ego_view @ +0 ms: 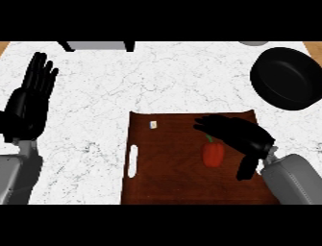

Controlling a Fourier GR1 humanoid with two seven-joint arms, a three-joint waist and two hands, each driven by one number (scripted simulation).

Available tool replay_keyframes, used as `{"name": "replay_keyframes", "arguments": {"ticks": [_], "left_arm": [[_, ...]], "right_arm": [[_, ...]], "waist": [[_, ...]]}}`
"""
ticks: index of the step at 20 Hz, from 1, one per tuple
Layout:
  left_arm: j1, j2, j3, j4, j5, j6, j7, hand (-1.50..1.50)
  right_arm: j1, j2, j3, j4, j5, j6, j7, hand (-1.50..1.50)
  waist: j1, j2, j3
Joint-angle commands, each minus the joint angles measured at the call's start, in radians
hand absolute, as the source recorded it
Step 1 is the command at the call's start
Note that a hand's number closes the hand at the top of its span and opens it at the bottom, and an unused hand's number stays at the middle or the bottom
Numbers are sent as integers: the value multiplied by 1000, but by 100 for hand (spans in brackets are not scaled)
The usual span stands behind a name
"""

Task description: Pick the bell pepper from the tray and place it in the pot

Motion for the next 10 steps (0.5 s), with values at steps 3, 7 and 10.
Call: {"name": "replay_keyframes", "arguments": {"ticks": [3, 7, 10], "left_arm": [[-36, 27, 48, 9, 14, -50, 50, 0], [-6, 1, 54, -10, -21, -36, 33, 0], [21, -31, 32, -43, -41, -35, 33, 0]], "right_arm": [[-68, 116, -3, 163, 82, -56, -10, -150], [-59, 109, -28, 231, 124, -103, -115, -150], [-55, 155, -26, 245, 154, -106, -100, -150]], "waist": [[3, 1, 0], [3, 0, 0], [2, 0, 0]]}}
